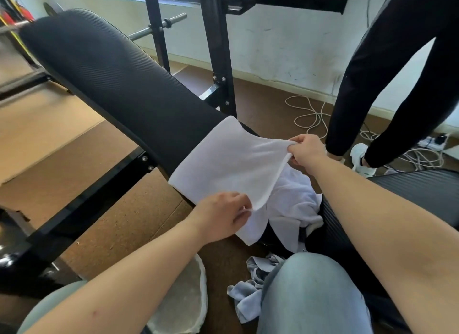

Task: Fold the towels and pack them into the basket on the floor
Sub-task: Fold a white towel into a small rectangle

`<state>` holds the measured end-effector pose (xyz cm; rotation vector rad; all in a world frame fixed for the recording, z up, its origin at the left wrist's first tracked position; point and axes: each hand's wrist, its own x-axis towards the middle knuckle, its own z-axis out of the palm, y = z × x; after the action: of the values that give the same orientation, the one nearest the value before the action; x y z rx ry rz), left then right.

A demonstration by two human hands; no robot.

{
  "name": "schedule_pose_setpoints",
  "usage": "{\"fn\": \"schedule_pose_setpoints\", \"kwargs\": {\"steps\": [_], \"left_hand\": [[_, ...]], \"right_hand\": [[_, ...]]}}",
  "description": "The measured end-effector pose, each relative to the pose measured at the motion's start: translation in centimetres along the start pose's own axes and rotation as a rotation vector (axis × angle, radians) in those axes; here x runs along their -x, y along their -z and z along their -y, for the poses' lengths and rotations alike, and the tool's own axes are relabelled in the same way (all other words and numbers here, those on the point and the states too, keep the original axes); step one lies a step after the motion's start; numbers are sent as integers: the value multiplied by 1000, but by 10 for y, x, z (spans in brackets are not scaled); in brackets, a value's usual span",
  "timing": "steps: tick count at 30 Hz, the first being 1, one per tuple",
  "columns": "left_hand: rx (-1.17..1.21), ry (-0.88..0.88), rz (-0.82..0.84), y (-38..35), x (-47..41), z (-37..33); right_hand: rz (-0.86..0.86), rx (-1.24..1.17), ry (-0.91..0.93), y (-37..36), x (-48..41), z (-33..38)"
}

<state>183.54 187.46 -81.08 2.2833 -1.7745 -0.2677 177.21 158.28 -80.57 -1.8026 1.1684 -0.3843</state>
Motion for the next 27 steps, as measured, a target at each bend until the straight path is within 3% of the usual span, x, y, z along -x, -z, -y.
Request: {"fn": "schedule_pose_setpoints", "kwargs": {"steps": [2,4,8,13,16,21,24,27], "left_hand": [[-29,-12,128,-7,-3,-12],[-57,57,154,-19,-5,-14],[45,319,-40,-26,-6,2],[57,596,-403,-19,2,35],[35,762,-524,-19,8,52],[321,1072,-566,-15,17,66],[549,1140,-519,-13,19,70],[594,1147,-493,-10,21,71]], "right_hand": [[58,243,31,2,-1,-10],[125,429,50,-2,0,-19],[107,576,100,-18,6,-12],[192,447,225,-51,1,19],[269,397,262,-76,-4,44],[337,288,259,-108,-20,73],[290,292,225,-115,-28,80],[262,222,229,-115,-26,81]]}}
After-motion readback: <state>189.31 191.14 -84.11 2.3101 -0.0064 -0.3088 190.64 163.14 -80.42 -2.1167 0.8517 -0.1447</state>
